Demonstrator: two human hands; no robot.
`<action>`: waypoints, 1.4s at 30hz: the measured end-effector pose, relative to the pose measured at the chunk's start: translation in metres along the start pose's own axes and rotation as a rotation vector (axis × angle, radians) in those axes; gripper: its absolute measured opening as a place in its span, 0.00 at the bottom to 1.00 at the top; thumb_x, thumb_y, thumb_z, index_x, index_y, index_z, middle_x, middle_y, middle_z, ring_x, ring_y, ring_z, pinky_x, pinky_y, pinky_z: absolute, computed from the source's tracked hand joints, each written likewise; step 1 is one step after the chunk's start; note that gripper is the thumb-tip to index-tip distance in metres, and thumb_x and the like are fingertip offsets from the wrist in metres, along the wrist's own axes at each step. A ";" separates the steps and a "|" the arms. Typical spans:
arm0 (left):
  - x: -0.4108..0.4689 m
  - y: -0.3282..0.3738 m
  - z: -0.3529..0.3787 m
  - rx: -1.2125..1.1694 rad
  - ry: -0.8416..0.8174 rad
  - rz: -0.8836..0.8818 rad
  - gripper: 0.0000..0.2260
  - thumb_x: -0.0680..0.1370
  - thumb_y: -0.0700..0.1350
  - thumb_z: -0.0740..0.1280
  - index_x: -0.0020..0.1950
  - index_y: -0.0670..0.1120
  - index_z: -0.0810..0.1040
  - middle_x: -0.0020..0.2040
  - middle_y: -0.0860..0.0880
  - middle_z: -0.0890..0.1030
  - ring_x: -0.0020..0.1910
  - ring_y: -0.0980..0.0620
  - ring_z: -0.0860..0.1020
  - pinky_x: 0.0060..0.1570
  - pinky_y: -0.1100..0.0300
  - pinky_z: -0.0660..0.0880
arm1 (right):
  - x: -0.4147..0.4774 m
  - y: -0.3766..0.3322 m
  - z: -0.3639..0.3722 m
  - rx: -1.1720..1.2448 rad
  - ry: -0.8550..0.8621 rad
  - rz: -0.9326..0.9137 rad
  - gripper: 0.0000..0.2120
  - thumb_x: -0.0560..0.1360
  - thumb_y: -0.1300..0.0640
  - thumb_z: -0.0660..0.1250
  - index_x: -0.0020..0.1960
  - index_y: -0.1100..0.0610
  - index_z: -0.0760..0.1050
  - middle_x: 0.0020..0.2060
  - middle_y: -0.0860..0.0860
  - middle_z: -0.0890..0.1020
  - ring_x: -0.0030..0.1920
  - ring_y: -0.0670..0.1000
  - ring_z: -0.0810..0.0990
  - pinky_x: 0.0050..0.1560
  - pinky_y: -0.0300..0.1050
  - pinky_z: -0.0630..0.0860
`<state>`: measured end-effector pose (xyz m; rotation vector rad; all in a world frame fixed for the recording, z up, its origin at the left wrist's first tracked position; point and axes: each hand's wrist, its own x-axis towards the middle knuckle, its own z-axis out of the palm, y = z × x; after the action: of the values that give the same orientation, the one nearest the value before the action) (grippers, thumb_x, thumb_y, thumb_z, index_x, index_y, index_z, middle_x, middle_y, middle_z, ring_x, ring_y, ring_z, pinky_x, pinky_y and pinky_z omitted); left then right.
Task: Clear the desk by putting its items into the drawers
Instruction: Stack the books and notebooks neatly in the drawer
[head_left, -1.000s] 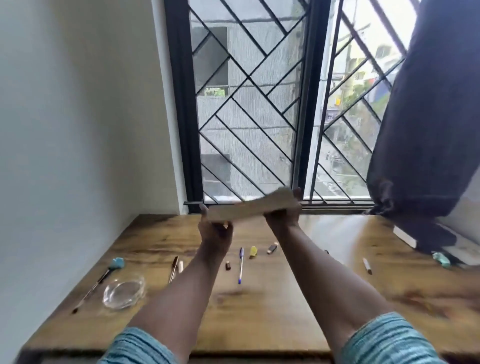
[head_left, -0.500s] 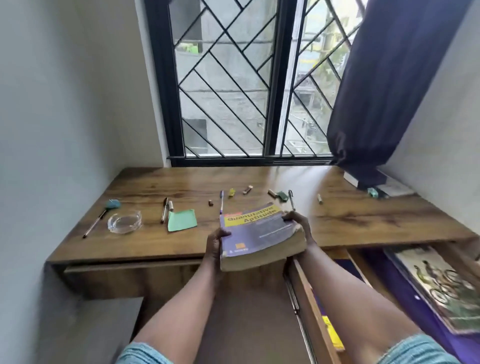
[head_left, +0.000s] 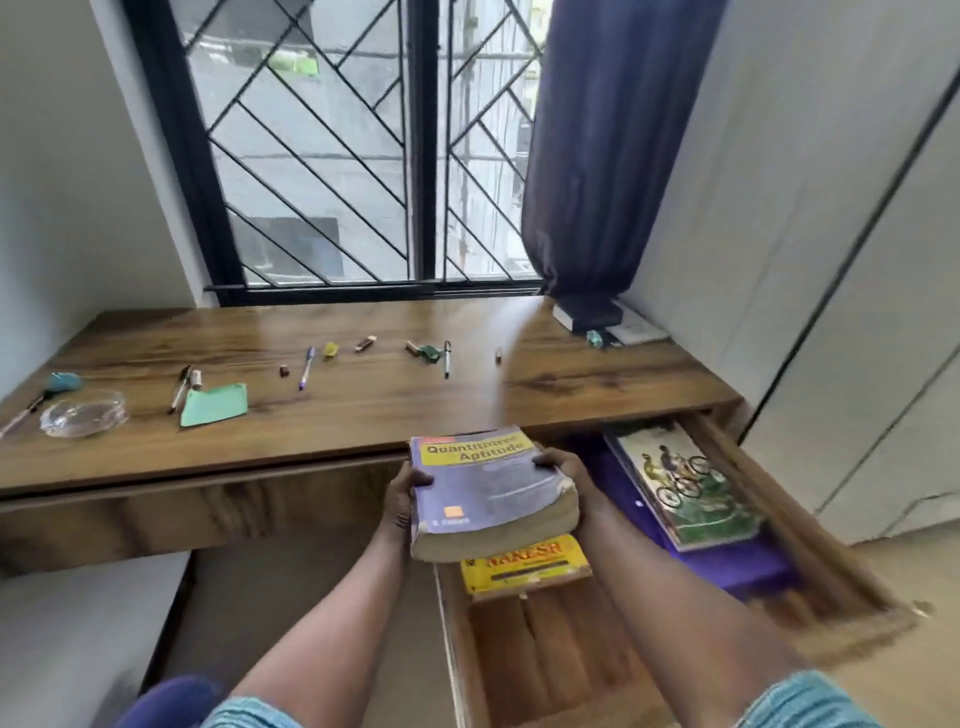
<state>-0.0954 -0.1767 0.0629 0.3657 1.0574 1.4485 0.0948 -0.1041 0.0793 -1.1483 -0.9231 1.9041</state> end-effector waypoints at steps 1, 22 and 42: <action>-0.001 -0.014 0.009 0.012 0.022 -0.018 0.10 0.76 0.33 0.53 0.44 0.38 0.73 0.33 0.42 0.82 0.26 0.47 0.81 0.25 0.63 0.77 | -0.004 -0.001 -0.018 -0.011 0.005 0.015 0.11 0.71 0.61 0.60 0.31 0.58 0.75 0.27 0.53 0.80 0.27 0.53 0.80 0.37 0.44 0.70; 0.070 -0.085 0.065 0.644 0.229 -0.126 0.10 0.71 0.26 0.62 0.40 0.41 0.75 0.44 0.40 0.81 0.46 0.42 0.78 0.49 0.52 0.75 | 0.064 0.009 -0.128 -0.328 0.160 0.164 0.12 0.69 0.78 0.61 0.33 0.65 0.72 0.27 0.56 0.79 0.27 0.51 0.80 0.32 0.41 0.78; 0.131 -0.095 0.039 1.142 0.501 -0.084 0.16 0.76 0.34 0.58 0.61 0.42 0.76 0.57 0.39 0.80 0.57 0.38 0.77 0.54 0.54 0.73 | 0.135 0.049 -0.103 -0.656 0.131 0.129 0.15 0.75 0.68 0.65 0.61 0.60 0.73 0.48 0.56 0.81 0.39 0.49 0.78 0.32 0.32 0.75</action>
<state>-0.0341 -0.0577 -0.0360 0.7570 2.2420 0.7263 0.1319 0.0083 -0.0523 -1.7183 -1.4861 1.6324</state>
